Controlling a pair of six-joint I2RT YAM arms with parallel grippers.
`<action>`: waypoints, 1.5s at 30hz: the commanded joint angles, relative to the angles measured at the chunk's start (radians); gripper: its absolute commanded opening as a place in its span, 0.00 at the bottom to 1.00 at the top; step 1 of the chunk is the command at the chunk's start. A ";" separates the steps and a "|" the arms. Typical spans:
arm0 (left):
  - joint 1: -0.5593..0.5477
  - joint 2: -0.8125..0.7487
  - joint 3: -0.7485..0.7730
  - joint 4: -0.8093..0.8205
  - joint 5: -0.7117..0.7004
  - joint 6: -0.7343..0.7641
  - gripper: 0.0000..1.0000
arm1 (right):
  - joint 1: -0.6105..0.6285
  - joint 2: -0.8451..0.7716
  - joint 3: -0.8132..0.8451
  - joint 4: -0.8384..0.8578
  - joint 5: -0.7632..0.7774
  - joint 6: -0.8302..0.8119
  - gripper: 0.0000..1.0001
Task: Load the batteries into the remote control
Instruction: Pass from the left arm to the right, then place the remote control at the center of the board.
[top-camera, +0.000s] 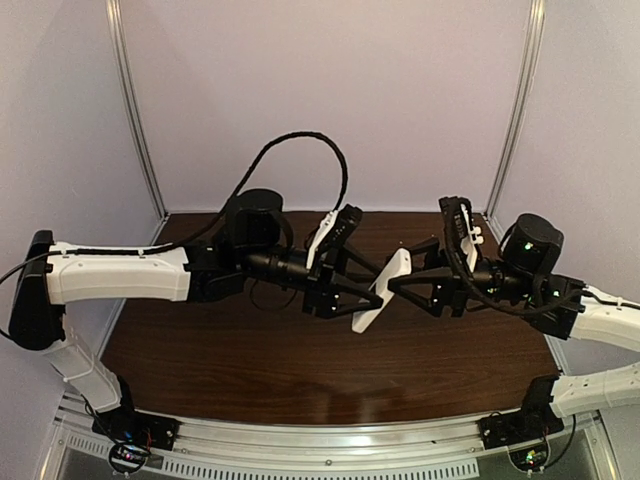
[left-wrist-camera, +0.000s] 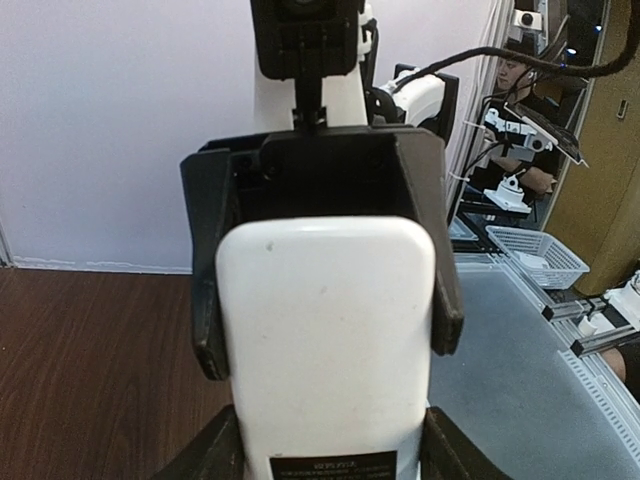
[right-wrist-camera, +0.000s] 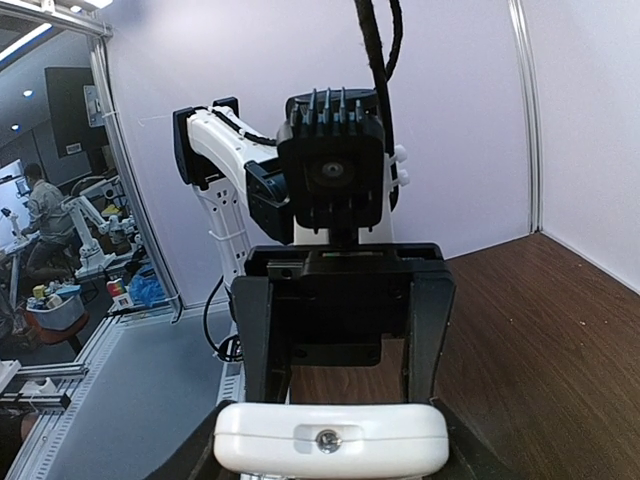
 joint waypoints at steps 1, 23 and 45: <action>0.049 -0.066 -0.037 0.039 -0.037 -0.012 0.67 | 0.004 -0.008 0.049 -0.078 0.070 0.009 0.30; 0.347 -0.456 -0.342 -0.264 -0.585 -0.205 0.98 | 0.004 0.438 0.453 -0.853 0.408 -0.048 0.18; 0.393 -0.483 -0.448 -0.325 -0.691 -0.234 0.97 | 0.072 0.900 0.637 -1.026 0.540 -0.077 0.18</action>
